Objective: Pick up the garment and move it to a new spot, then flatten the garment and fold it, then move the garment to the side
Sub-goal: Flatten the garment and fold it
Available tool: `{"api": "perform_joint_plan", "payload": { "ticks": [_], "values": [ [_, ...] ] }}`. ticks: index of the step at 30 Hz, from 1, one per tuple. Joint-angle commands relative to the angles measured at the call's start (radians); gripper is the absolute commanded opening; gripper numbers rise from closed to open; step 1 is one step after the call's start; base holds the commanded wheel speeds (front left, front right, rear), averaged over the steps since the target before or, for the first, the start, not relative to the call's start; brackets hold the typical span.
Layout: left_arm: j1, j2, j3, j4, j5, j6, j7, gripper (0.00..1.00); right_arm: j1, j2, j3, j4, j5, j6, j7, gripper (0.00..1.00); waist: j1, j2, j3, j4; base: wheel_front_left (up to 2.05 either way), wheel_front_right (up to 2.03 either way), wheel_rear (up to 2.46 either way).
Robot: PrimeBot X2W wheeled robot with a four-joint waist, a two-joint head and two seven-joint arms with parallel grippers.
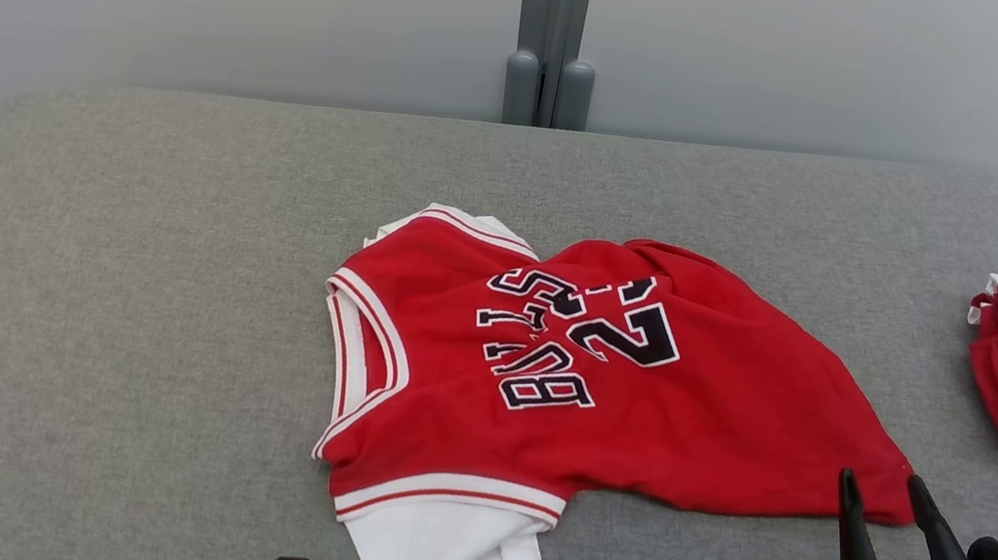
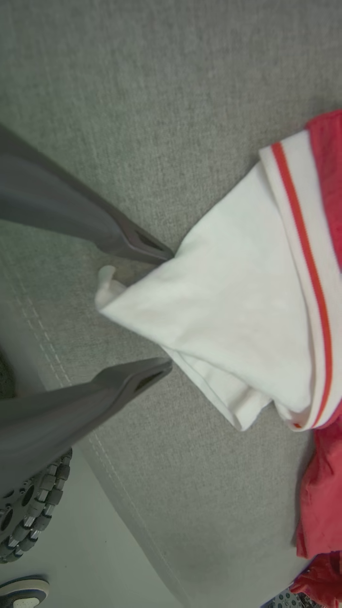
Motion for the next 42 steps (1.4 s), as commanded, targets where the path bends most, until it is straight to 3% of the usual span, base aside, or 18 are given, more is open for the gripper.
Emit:
{"api": "perform_joint_plan", "payload": {
  "ticks": [1, 2, 3, 4, 5, 12, 17, 24, 42],
  "values": [
    [-0.020, 0.002, 0.000, 0.005, -0.009, 0.007, -0.005, 1.00, -0.011, -0.002, 0.001, 0.003, -0.005, 0.000, -0.003, 1.00, 0.0000, 0.0000, 0.001, -0.003, 0.00, 0.00, 0.00],
    [-0.020, 0.001, -0.002, 0.008, -0.013, 0.006, -0.003, 1.00, -0.011, -0.003, 0.000, 0.003, -0.005, 0.000, -0.003, 1.00, 0.0000, 0.0000, 0.001, -0.004, 0.00, 0.00, 0.00],
    [-0.021, 0.000, -0.005, 0.011, -0.017, 0.004, -0.001, 0.39, -0.011, -0.004, -0.001, 0.003, -0.004, 0.000, -0.003, 1.00, 0.0000, 0.0000, 0.001, -0.005, 0.00, 0.00, 0.00],
    [-0.022, 0.000, -0.005, 0.011, -0.021, 0.002, -0.005, 0.08, -0.012, -0.005, -0.002, 0.003, -0.004, 0.000, -0.003, 1.00, 0.0000, 0.0000, 0.001, -0.005, 0.00, 0.00, 0.00],
    [-0.025, 0.000, -0.005, 0.011, -0.024, 0.002, -0.010, 0.00, -0.012, -0.006, -0.003, 0.003, -0.004, 0.000, -0.003, 1.00, 0.0000, 0.0000, 0.000, -0.005, 0.00, 0.00, 0.00],
    [-0.048, -0.003, 0.040, -0.018, -0.056, 0.018, -0.108, 0.00, -0.041, -0.005, -0.042, 0.035, -0.014, 0.000, 0.008, 1.00, 0.0000, 0.0000, 0.002, 0.003, 0.00, 0.00, 0.00],
    [-0.077, -0.004, 0.066, -0.032, -0.053, 0.057, -0.192, 0.00, -0.098, 0.001, -0.116, 0.140, -0.071, 0.000, 0.049, 1.00, 0.0000, 0.0000, 0.014, 0.022, 0.00, 0.00, 0.00],
    [-0.094, -0.006, 0.082, -0.021, -0.045, 0.102, -0.235, 0.00, -0.174, -0.011, -0.130, 0.277, -0.144, 0.000, 0.109, 1.00, 0.0000, 0.0000, 0.035, 0.039, 0.00, 0.00, 0.00],
    [-0.125, -0.008, 0.023, 0.017, -0.061, 0.096, -0.244, 0.00, -0.317, -0.043, -0.066, 0.541, -0.144, 0.000, 0.074, 1.00, 0.0000, 0.0000, 0.081, 0.069, 0.00, 0.00, 0.00]
  ]
}}
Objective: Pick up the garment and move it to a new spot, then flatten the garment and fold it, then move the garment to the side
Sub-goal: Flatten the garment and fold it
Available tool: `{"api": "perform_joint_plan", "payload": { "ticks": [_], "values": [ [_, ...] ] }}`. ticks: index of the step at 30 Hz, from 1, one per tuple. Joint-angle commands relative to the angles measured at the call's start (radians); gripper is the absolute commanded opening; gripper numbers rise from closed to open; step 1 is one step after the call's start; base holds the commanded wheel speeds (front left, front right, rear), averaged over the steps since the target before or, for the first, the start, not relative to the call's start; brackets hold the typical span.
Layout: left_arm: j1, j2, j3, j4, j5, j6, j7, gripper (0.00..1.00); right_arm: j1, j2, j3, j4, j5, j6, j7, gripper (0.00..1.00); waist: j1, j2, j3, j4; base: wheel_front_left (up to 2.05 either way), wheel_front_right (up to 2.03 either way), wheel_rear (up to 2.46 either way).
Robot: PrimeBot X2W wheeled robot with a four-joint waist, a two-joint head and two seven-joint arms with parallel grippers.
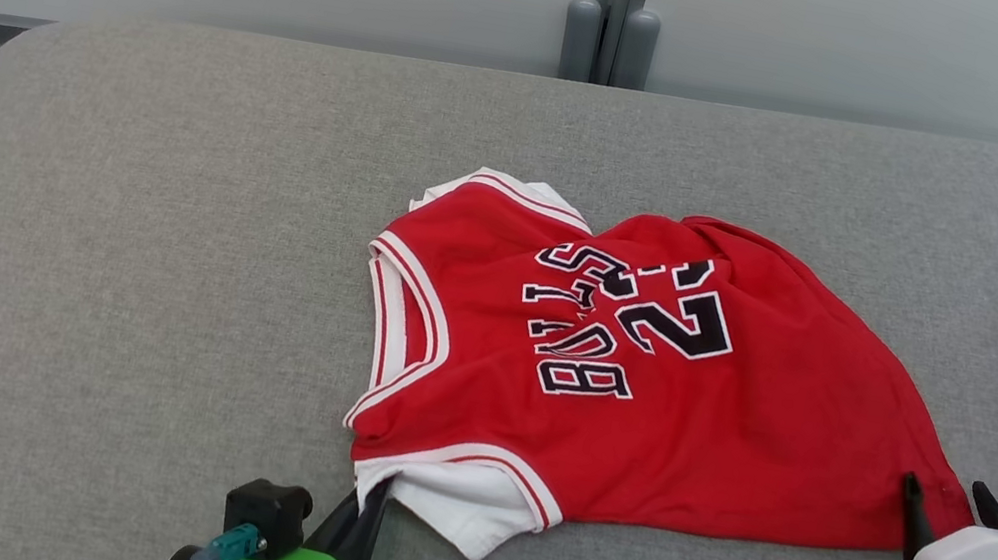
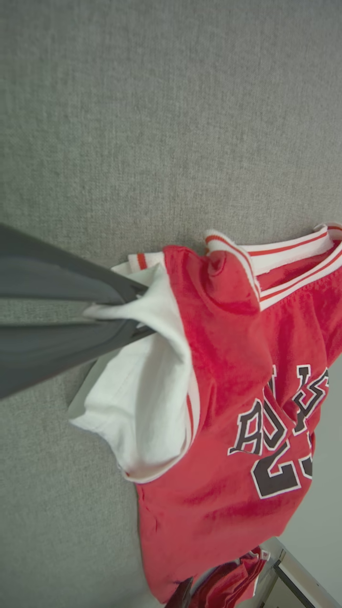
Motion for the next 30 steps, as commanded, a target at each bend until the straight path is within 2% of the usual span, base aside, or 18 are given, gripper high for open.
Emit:
{"api": "perform_joint_plan", "payload": {
  "ticks": [1, 12, 13, 14, 15, 24, 30],
  "values": [
    [-0.015, 0.003, -0.004, 0.004, -0.006, 0.000, -0.003, 0.00, -0.016, -0.006, 0.008, 0.015, 0.008, 0.000, -0.010, 1.00, 0.0000, 0.0000, 0.003, 0.003, 0.00, 0.00, 0.00],
    [-0.026, 0.003, -0.027, 0.020, -0.015, 0.006, -0.004, 0.00, -0.061, -0.015, 0.066, 0.101, 0.031, 0.000, -0.050, 1.00, 0.0000, 0.0000, 0.004, 0.010, 0.00, 0.00, 0.00],
    [-0.027, 0.003, -0.027, 0.021, -0.016, 0.007, -0.004, 0.00, -0.063, -0.015, 0.071, 0.106, 0.035, 0.000, -0.052, 0.53, 0.0000, 0.0000, 0.004, 0.010, 0.00, 0.00, 0.00],
    [-0.027, 0.003, -0.029, 0.022, -0.018, 0.007, -0.005, 0.00, -0.066, -0.015, 0.077, 0.112, 0.038, 0.000, -0.054, 0.31, 0.0000, 0.0000, 0.003, 0.010, 0.00, 0.00, 0.00],
    [-0.028, 0.003, -0.030, 0.023, -0.020, 0.008, -0.005, 0.00, -0.069, -0.016, 0.081, 0.116, 0.040, 0.000, -0.057, 0.00, 0.0000, 0.0000, 0.002, 0.009, 0.00, 0.00, 0.00],
    [-0.031, 0.003, -0.033, 0.042, -0.030, 0.007, -0.006, 0.00, -0.077, -0.024, 0.121, 0.117, 0.063, 0.000, -0.077, 0.00, 0.0000, 0.0000, -0.017, -0.001, 0.00, 0.00, 0.00],
    [-0.044, 0.032, -0.007, 0.011, -0.044, 0.003, -0.008, 0.00, -0.048, -0.023, 0.172, 0.021, 0.149, 0.000, -0.081, 0.00, 0.0000, 0.0000, -0.046, -0.014, 0.00, 0.00, 0.00]
  ]
}}
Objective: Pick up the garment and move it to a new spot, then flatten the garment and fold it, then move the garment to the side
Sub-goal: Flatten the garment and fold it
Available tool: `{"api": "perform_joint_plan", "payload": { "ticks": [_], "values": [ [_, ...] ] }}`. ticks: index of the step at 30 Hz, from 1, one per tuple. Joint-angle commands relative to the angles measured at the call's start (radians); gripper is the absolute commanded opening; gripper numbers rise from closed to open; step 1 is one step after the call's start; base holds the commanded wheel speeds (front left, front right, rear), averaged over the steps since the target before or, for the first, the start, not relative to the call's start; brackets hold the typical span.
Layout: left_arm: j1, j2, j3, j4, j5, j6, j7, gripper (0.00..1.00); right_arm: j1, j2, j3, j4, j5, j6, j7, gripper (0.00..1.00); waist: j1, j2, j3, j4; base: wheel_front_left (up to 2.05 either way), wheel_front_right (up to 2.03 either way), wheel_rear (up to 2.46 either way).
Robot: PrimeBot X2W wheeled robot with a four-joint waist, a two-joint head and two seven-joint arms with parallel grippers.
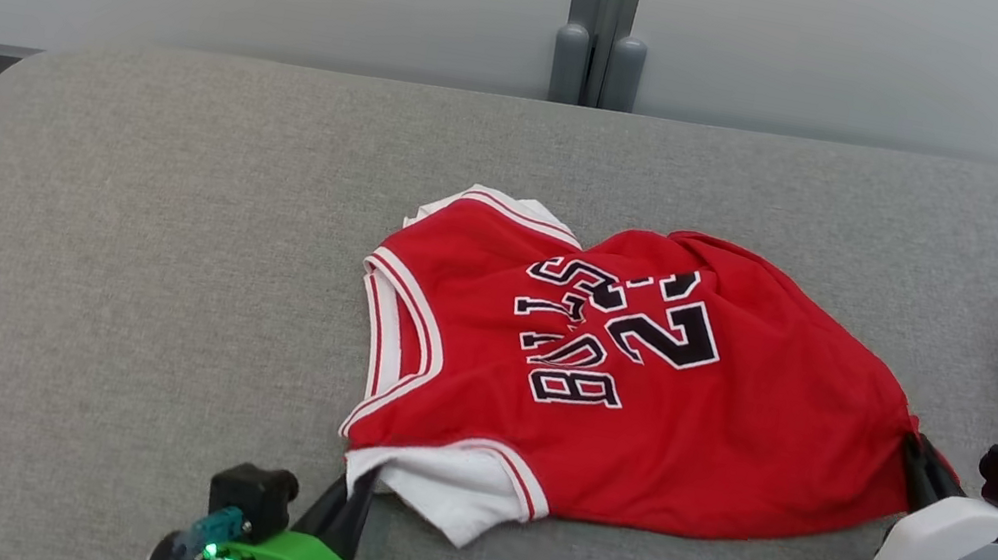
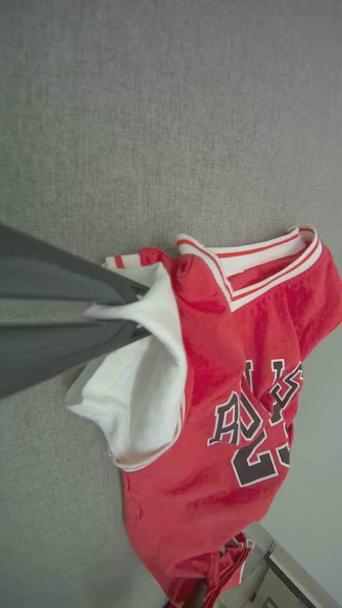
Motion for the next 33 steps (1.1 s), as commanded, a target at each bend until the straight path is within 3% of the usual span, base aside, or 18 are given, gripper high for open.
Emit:
{"api": "perform_joint_plan", "payload": {
  "ticks": [1, 10, 17, 21, 29, 33],
  "values": [
    [-0.028, 0.021, 0.012, -0.018, -0.007, -0.002, -0.004, 0.00, 0.020, -0.013, 0.022, -0.032, 0.028, 0.000, 0.004, 0.00, 0.0000, 0.0000, -0.015, -0.008, 0.00, 0.00, 0.00],
    [-0.129, 0.133, 0.099, -0.224, -0.036, 0.016, 0.057, 0.00, 0.012, -0.153, 0.095, -0.299, 0.191, 0.000, 0.100, 0.00, 0.0000, 0.0000, -0.061, -0.030, 0.00, 0.00, 0.00],
    [-0.249, 0.185, 0.144, -0.411, -0.066, 0.024, 0.159, 0.00, -0.041, -0.196, 0.101, -0.549, 0.357, 0.000, 0.216, 0.00, 0.0000, 0.0000, -0.095, -0.051, 0.00, 0.00, 0.00],
    [-0.318, 0.198, 0.167, -0.473, -0.078, 0.034, 0.204, 0.00, -0.081, -0.196, 0.069, -0.643, 0.423, 0.000, 0.264, 0.00, 0.0000, 0.0000, -0.115, -0.064, 0.00, 0.00, 0.00],
    [-0.416, 0.188, 0.221, -0.547, -0.096, 0.069, 0.200, 0.00, -0.137, -0.172, 0.004, -0.806, 0.400, 0.000, 0.271, 0.00, 0.0000, 0.0000, -0.141, -0.076, 0.00, 0.00, 0.00],
    [-0.430, 0.191, 0.259, -0.581, -0.111, 0.105, 0.209, 0.00, -0.141, -0.137, -0.091, -0.867, 0.359, 0.000, 0.262, 0.00, 0.0000, 0.0000, -0.147, -0.079, 0.00, 0.00, 0.00]
  ]
}}
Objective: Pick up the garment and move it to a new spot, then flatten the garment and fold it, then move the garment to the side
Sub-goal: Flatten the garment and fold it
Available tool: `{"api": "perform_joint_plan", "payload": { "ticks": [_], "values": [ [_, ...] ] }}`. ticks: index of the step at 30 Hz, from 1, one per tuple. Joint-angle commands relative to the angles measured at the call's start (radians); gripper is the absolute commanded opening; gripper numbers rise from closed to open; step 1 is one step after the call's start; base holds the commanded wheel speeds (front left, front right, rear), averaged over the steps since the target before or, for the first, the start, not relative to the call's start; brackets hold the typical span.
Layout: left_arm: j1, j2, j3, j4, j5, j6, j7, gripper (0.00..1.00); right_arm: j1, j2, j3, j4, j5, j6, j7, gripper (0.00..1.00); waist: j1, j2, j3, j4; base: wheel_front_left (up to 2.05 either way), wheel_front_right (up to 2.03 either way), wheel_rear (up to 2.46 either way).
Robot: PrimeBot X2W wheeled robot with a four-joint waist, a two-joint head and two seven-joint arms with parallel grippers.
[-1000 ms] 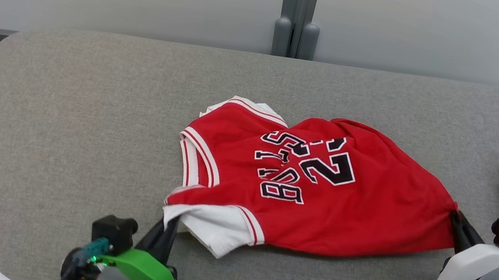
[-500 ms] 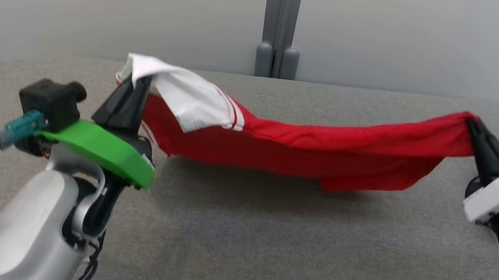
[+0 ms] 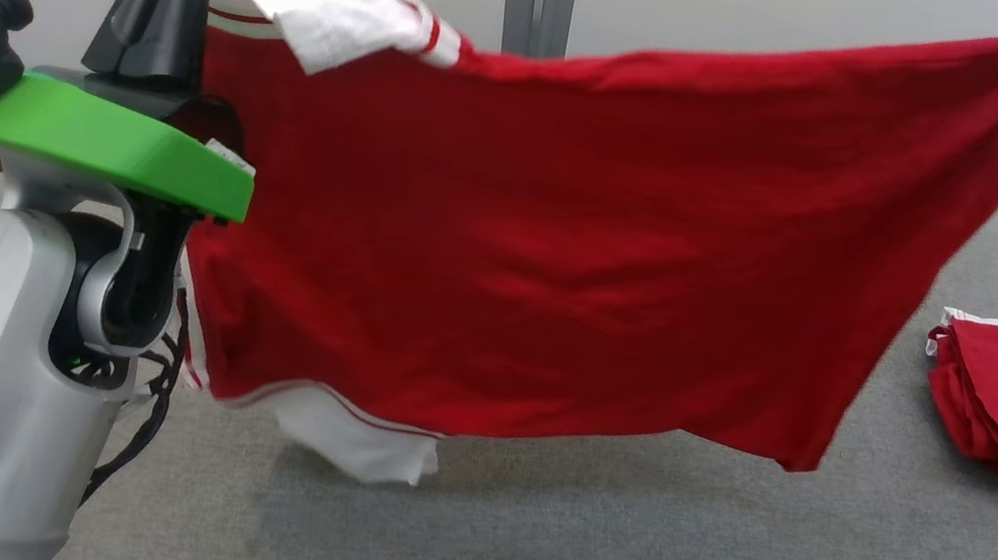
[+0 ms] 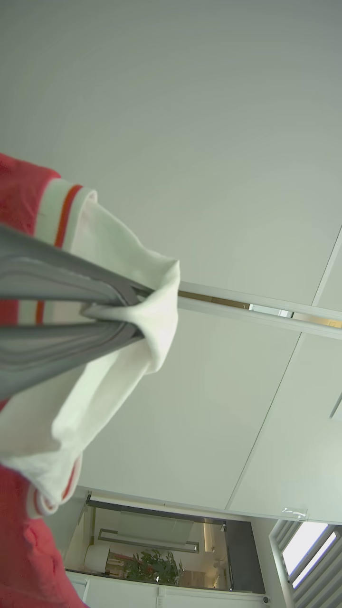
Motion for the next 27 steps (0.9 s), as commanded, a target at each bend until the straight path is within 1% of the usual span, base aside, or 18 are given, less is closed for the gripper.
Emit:
{"api": "perform_joint_plan", "payload": {
  "ticks": [1, 4, 9, 11, 15, 18, 20, 22, 24, 25, 27],
  "values": [
    [-0.015, 0.008, 0.009, -0.012, -0.005, 0.011, 0.008, 0.00, -0.002, 0.013, -0.029, -0.016, -0.032, 0.000, 0.009, 0.00, 0.0000, 0.0000, -0.002, -0.001, 0.00, 0.00, 0.00],
    [0.002, 0.020, 0.012, -0.025, -0.013, 0.024, 0.035, 0.00, 0.026, 0.051, -0.097, -0.031, -0.097, 0.000, 0.043, 0.00, 0.0000, 0.0000, -0.004, -0.003, 0.00, 0.00, 0.00],
    [0.029, 0.028, 0.015, -0.051, -0.033, 0.041, 0.074, 0.00, 0.047, 0.154, -0.231, -0.069, -0.209, 0.000, 0.116, 0.00, 0.0000, 0.0000, -0.001, -0.002, 0.00, 0.00, 0.00],
    [0.029, 0.027, 0.017, -0.059, -0.038, 0.047, 0.087, 0.00, 0.048, 0.193, -0.255, -0.092, -0.242, 0.000, 0.153, 0.00, 0.0000, 0.0000, 0.008, -0.004, 0.00, 0.00, 0.00],
    [-0.001, 0.028, 0.007, -0.060, -0.052, 0.055, 0.128, 0.00, 0.018, 0.241, -0.285, -0.129, -0.307, 0.000, 0.212, 0.00, 0.0000, 0.0000, 0.040, -0.010, 0.00, 0.00, 0.00],
    [-0.046, 0.016, 0.009, -0.034, -0.076, 0.059, 0.164, 0.00, -0.024, 0.256, -0.286, -0.132, -0.336, 0.000, 0.243, 0.00, 0.0000, 0.0000, 0.084, -0.016, 0.00, 0.00, 0.00],
    [-0.082, 0.003, 0.018, 0.017, -0.098, 0.060, 0.181, 0.00, -0.058, 0.256, -0.278, -0.103, -0.351, 0.000, 0.253, 0.00, 0.0000, 0.0000, 0.120, -0.022, 0.00, 0.00, 0.00],
    [-0.157, 0.008, 0.017, 0.067, -0.087, 0.056, 0.196, 0.00, -0.122, 0.242, -0.256, -0.072, -0.361, 0.000, 0.256, 0.00, 0.0000, 0.0000, 0.183, -0.031, 0.00, 0.00, 0.00],
    [-0.241, 0.012, 0.011, 0.134, -0.069, 0.048, 0.206, 0.00, -0.204, 0.234, -0.240, -0.014, -0.355, 0.000, 0.244, 0.00, 0.0000, 0.0000, 0.249, -0.043, 0.00, 0.00, 0.00],
    [-0.290, 0.007, 0.009, 0.174, -0.067, 0.045, 0.209, 0.00, -0.256, 0.222, -0.228, 0.028, -0.359, 0.000, 0.235, 0.00, 0.0000, 0.0000, 0.288, -0.051, 0.00, 0.00, 0.00],
    [-0.400, 0.006, 0.008, 0.249, -0.047, 0.047, 0.213, 0.00, -0.371, 0.172, -0.177, 0.113, -0.399, 0.000, 0.196, 0.00, 0.0000, 0.0000, 0.370, -0.067, 0.00, 0.00, 0.00]
  ]
}}
